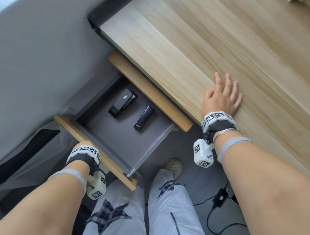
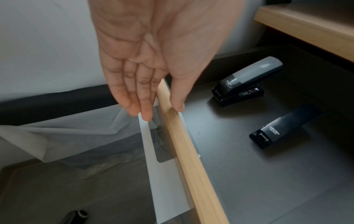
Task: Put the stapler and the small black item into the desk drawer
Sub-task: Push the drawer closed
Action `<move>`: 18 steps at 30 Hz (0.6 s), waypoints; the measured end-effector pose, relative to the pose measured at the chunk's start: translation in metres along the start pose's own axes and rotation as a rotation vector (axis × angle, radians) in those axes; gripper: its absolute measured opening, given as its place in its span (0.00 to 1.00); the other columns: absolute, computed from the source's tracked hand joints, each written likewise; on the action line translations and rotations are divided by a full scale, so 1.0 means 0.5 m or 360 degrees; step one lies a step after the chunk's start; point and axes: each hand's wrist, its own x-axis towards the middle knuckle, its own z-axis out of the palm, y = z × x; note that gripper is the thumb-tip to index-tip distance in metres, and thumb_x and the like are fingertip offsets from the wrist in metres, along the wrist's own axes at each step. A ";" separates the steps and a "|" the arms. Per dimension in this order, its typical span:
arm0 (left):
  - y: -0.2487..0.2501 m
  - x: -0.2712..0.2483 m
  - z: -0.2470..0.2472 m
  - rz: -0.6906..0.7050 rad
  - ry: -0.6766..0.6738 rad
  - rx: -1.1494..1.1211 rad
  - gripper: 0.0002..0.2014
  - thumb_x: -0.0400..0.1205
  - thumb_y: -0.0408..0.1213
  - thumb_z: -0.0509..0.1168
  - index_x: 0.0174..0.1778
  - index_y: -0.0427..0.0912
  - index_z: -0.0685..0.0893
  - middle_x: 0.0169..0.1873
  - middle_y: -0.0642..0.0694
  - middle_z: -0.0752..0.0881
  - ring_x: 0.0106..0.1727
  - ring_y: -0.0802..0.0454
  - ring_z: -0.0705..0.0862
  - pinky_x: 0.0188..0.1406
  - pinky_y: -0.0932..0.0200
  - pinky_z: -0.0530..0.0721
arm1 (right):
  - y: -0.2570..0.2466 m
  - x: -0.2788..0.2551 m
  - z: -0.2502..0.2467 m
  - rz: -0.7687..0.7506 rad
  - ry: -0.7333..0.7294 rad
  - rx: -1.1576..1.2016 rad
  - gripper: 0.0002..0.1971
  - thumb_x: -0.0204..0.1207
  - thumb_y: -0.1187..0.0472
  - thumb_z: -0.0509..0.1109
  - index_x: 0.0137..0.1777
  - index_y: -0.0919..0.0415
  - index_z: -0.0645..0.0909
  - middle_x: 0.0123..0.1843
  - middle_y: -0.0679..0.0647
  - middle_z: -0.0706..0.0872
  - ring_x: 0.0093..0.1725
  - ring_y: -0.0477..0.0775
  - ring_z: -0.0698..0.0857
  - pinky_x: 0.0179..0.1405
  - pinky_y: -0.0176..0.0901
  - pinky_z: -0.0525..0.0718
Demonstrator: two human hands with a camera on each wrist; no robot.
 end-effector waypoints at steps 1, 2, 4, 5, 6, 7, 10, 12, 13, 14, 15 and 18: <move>0.012 0.001 -0.006 -0.0015 0.0003 -0.0023 0.14 0.81 0.35 0.63 0.54 0.30 0.88 0.47 0.39 0.90 0.45 0.45 0.84 0.59 0.53 0.86 | 0.000 0.000 0.000 -0.0001 0.0002 0.0003 0.28 0.77 0.57 0.56 0.78 0.40 0.64 0.84 0.47 0.64 0.84 0.56 0.62 0.81 0.62 0.57; 0.021 0.006 -0.010 -0.0007 0.0030 -0.0048 0.13 0.81 0.35 0.64 0.49 0.29 0.89 0.44 0.38 0.90 0.41 0.44 0.81 0.55 0.52 0.86 | 0.000 0.000 -0.001 -0.0002 -0.0008 -0.0004 0.28 0.78 0.57 0.56 0.78 0.40 0.64 0.84 0.47 0.64 0.84 0.56 0.61 0.81 0.62 0.56; 0.041 0.019 -0.019 -0.0025 0.0095 -0.0184 0.14 0.79 0.35 0.67 0.28 0.31 0.83 0.29 0.39 0.84 0.36 0.43 0.79 0.42 0.53 0.83 | 0.001 -0.001 -0.002 -0.0002 -0.0024 -0.0023 0.28 0.78 0.57 0.55 0.78 0.39 0.63 0.84 0.46 0.63 0.84 0.55 0.60 0.81 0.61 0.56; 0.052 0.026 -0.024 -0.0054 0.0129 -0.0275 0.18 0.78 0.35 0.67 0.23 0.33 0.77 0.24 0.41 0.78 0.33 0.43 0.79 0.39 0.55 0.81 | 0.001 -0.001 -0.002 -0.0003 -0.0021 -0.0020 0.28 0.78 0.57 0.55 0.78 0.39 0.63 0.84 0.46 0.63 0.84 0.55 0.60 0.81 0.61 0.56; 0.063 0.029 -0.030 -0.0060 0.0160 -0.0347 0.18 0.79 0.36 0.67 0.24 0.32 0.76 0.23 0.42 0.76 0.32 0.43 0.79 0.39 0.55 0.79 | 0.000 -0.001 -0.003 -0.0004 -0.0016 -0.0015 0.28 0.78 0.57 0.56 0.78 0.39 0.64 0.84 0.47 0.64 0.84 0.55 0.61 0.81 0.61 0.56; 0.074 0.031 -0.037 -0.0054 0.0172 -0.0404 0.16 0.80 0.38 0.67 0.30 0.30 0.80 0.25 0.41 0.79 0.35 0.41 0.81 0.41 0.54 0.80 | 0.000 -0.001 -0.003 -0.0004 -0.0013 -0.0009 0.28 0.78 0.57 0.56 0.78 0.39 0.64 0.84 0.47 0.64 0.84 0.56 0.61 0.81 0.62 0.57; 0.111 0.056 -0.056 -0.0078 0.0134 -0.0552 0.20 0.82 0.43 0.63 0.56 0.27 0.83 0.53 0.33 0.88 0.55 0.36 0.86 0.55 0.50 0.82 | -0.001 -0.001 -0.004 -0.0003 0.0020 0.0016 0.28 0.76 0.58 0.57 0.77 0.40 0.66 0.83 0.48 0.66 0.83 0.57 0.63 0.80 0.62 0.58; 0.138 0.061 -0.073 -0.0074 0.0123 -0.0571 0.22 0.83 0.46 0.61 0.56 0.26 0.83 0.60 0.31 0.85 0.61 0.36 0.85 0.57 0.49 0.81 | -0.002 -0.002 -0.003 -0.0001 0.0023 0.0000 0.28 0.76 0.57 0.57 0.77 0.40 0.66 0.83 0.48 0.66 0.83 0.56 0.63 0.80 0.62 0.58; 0.151 0.066 -0.081 -0.0074 0.0122 -0.0585 0.23 0.83 0.48 0.61 0.51 0.25 0.82 0.61 0.31 0.85 0.61 0.36 0.84 0.55 0.50 0.81 | -0.002 -0.002 -0.002 0.0001 0.0018 -0.0001 0.28 0.76 0.57 0.57 0.77 0.40 0.66 0.83 0.47 0.66 0.83 0.56 0.63 0.80 0.62 0.58; 0.163 0.071 -0.088 -0.0071 0.0122 -0.0616 0.24 0.83 0.49 0.60 0.45 0.26 0.82 0.61 0.31 0.85 0.61 0.36 0.85 0.52 0.50 0.79 | -0.002 -0.002 -0.002 0.0004 0.0016 0.0001 0.28 0.76 0.57 0.57 0.77 0.39 0.66 0.83 0.47 0.66 0.83 0.56 0.63 0.80 0.61 0.58; 0.176 0.077 -0.094 -0.0066 0.0124 -0.0660 0.25 0.82 0.51 0.60 0.41 0.27 0.80 0.61 0.31 0.85 0.60 0.36 0.85 0.49 0.50 0.78 | -0.003 -0.002 -0.002 0.0007 0.0015 -0.0002 0.28 0.76 0.57 0.57 0.77 0.39 0.66 0.83 0.47 0.66 0.83 0.56 0.63 0.80 0.61 0.58; 0.205 0.097 -0.109 -0.0017 0.0156 -0.0776 0.29 0.80 0.55 0.61 0.29 0.29 0.76 0.57 0.31 0.87 0.53 0.36 0.86 0.44 0.51 0.75 | -0.002 -0.001 -0.003 0.0004 0.0008 -0.0031 0.29 0.76 0.56 0.56 0.78 0.39 0.65 0.83 0.47 0.66 0.83 0.55 0.63 0.81 0.61 0.58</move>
